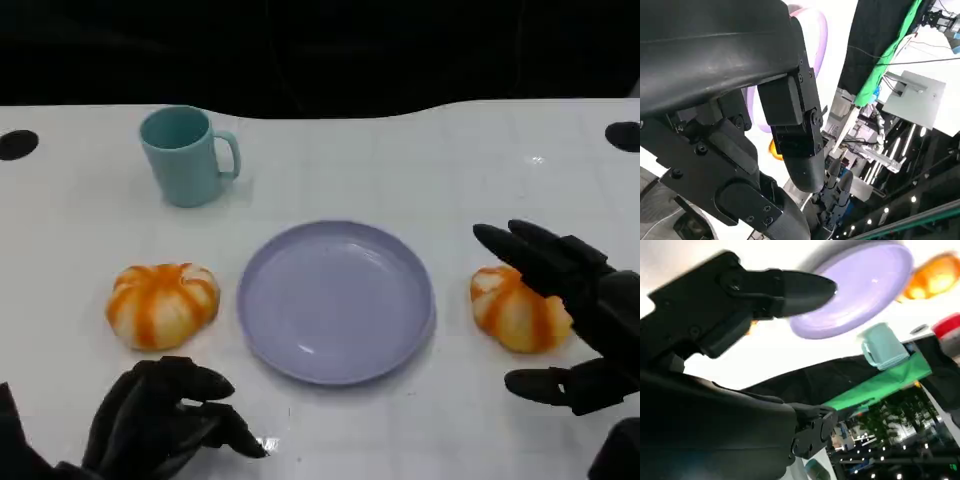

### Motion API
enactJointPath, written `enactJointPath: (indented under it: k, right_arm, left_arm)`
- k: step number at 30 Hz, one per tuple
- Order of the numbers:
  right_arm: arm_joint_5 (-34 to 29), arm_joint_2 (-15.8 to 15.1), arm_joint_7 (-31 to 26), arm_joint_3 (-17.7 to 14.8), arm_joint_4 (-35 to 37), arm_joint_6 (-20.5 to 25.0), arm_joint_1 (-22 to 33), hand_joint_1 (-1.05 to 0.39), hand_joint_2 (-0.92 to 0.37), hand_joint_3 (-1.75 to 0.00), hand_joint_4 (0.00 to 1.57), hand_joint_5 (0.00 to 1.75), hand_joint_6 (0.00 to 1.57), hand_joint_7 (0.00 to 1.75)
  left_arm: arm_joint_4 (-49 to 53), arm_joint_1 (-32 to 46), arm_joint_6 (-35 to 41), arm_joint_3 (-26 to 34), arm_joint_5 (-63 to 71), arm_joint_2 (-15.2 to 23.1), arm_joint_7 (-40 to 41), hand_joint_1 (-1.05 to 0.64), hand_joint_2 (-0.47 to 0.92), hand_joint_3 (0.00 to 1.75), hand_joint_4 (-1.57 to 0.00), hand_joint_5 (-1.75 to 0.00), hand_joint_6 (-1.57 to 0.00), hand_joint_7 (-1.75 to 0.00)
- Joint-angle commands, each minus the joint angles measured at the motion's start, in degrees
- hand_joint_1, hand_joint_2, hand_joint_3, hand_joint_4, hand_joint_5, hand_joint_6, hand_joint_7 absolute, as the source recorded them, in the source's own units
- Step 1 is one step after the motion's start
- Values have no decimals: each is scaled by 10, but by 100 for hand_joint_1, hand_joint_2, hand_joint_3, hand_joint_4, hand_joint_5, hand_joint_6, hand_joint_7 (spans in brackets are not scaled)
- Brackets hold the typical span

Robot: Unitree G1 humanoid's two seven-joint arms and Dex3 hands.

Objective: Grasp the bread from the table and place it into the plate.

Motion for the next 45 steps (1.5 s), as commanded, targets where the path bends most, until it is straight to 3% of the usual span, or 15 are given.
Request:
enactJointPath:
  k: [1, 5, 12, 25, 33, 36, 37, 40, 45]
  right_arm:
    - [-38, -30, -2, 16, -39, 48, 5, -31, 3, -137, 0, 0, 0, 0]
    - [-64, -42, -4, 36, -50, 83, -4, -24, 11, -142, 0, 0, 0, 0]
    - [-98, -54, -28, 74, -20, 100, -41, -29, 12, -136, 0, 0, 4, 4]
    - [-142, -53, -70, 154, 93, 131, -129, -41, 7, -127, 0, 0, 0, 22]
    - [-142, -48, -95, 192, 175, 137, -176, -37, 7, -127, 3, 4, 0, 35]
    - [-147, -46, -109, 208, 212, 137, -194, -38, 9, -125, 5, 8, 0, 39]
    - [-147, -46, -113, 213, 220, 137, -199, -40, 9, -125, 2, 20, 0, 40]
    - [-147, -43, -124, 228, 255, 133, -215, -42, 8, -123, 0, 32, 0, 43]
    - [-145, -40, -125, 250, 296, 133, -234, -45, 5, -119, 0, 41, 0, 43]
  left_arm:
    - [3, -4, -2, 0, 2, 5, 10, -93, 57, 0, -157, -42, -157, -16]
    - [3, -4, -3, -1, 3, 3, 13, -93, 57, 0, -157, -42, -157, -16]
    - [3, -4, -7, -2, 2, 2, 13, -93, 58, 0, -157, -43, -157, -16]
    - [4, -4, -11, -1, 2, 1, 16, -92, 58, 0, -157, -43, -157, -16]
    - [-2, 0, -4, -2, 0, 2, 17, -93, 57, 0, -157, -43, -157, -17]
    - [-5, 2, -4, -2, 0, 2, 18, -93, 57, 0, -157, -43, -157, -17]
    - [-5, 2, -4, -2, 0, 1, 18, -93, 57, 0, -157, -43, -157, -17]
    - [-4, 2, -3, -1, -2, 1, 17, -93, 57, 0, -157, -43, -157, -17]
    - [-6, 3, -7, -3, 1, 1, 18, -94, 57, 0, -157, -43, -157, -17]
